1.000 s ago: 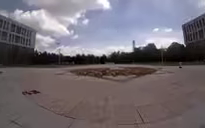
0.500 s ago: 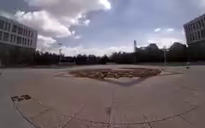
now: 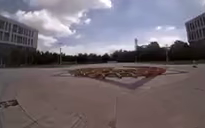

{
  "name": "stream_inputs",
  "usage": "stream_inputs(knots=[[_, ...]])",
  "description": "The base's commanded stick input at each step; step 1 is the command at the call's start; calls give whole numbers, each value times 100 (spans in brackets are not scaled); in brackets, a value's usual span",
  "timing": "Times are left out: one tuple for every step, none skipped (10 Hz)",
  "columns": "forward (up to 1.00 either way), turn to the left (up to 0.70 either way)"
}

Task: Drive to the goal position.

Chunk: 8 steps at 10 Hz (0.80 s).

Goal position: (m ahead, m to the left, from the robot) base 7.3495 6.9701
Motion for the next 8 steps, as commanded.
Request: stream_inputs(knots=[[70,18],[70,19],[70,31],[70,33],[70,26],[70,14],[70,3],[70,3]])
